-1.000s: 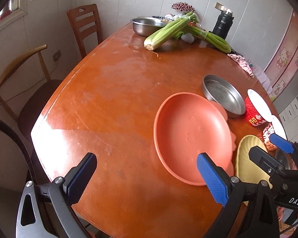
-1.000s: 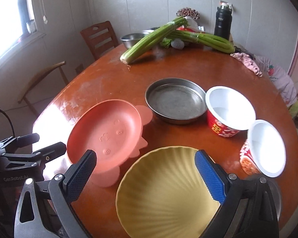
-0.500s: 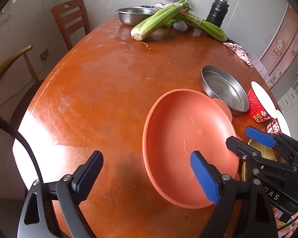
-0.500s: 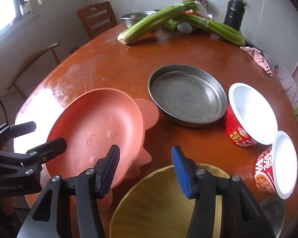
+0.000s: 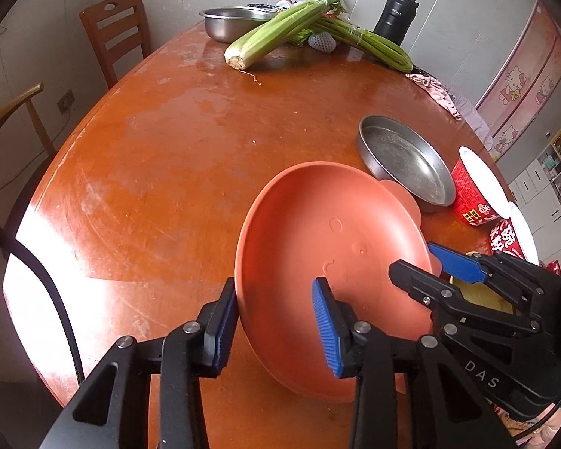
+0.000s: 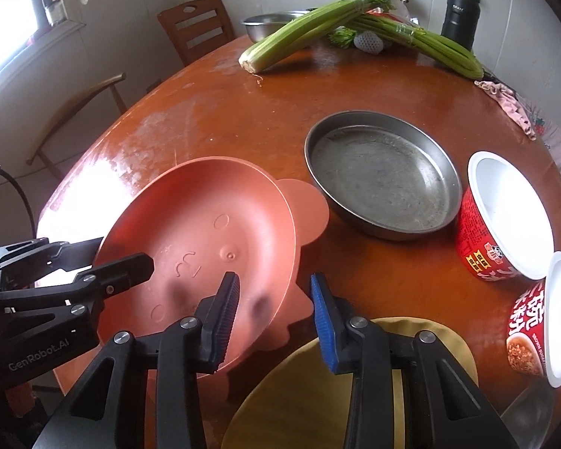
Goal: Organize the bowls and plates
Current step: 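Move the left gripper to the orange pig plate rim and close, then lift the orange pig plate with the left gripper and set it down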
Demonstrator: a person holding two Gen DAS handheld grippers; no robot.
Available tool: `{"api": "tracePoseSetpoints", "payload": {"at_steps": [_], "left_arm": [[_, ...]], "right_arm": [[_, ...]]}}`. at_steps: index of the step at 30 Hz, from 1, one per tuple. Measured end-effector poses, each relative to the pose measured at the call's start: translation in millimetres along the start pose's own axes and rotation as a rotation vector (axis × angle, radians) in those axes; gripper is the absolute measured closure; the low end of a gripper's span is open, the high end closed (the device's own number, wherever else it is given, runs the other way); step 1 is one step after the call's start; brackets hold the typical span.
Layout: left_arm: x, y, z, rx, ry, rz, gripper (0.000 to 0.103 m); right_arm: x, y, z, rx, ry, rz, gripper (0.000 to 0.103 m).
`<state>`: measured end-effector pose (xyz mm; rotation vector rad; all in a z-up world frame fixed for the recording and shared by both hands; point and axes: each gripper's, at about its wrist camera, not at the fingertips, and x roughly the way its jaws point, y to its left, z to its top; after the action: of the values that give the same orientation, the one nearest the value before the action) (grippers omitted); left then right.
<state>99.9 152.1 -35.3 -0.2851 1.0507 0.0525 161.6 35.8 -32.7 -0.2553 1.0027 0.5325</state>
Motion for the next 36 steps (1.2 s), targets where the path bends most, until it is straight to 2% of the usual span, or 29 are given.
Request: {"api": "tracePoseSetpoints", "payload": {"at_steps": [4,16,25,36], "left_arm": [[-5.3,4.3,2.7,-0.024,-0.011,-0.015,0.064],[-20.6,29.5,27.2,-0.031,-0.076,0.033,0.064],[2.7,43.1,49.5,-0.006,-0.065,0.034,0.064],[28.2,41.5,53.2,0.020,-0.051,0.059,0.064]], "right_arm": [[-1.2,0.4,0.0,0.011,-0.003,0.016,0.063],[-11.6,24.1,17.3,0.031,-0.055,0.066,0.063],[-5.5,36.9,24.8,0.059,-0.074,0.055,0.063],[7.6,33.5,22.2,0.071,-0.047,0.050,0.062]]}}
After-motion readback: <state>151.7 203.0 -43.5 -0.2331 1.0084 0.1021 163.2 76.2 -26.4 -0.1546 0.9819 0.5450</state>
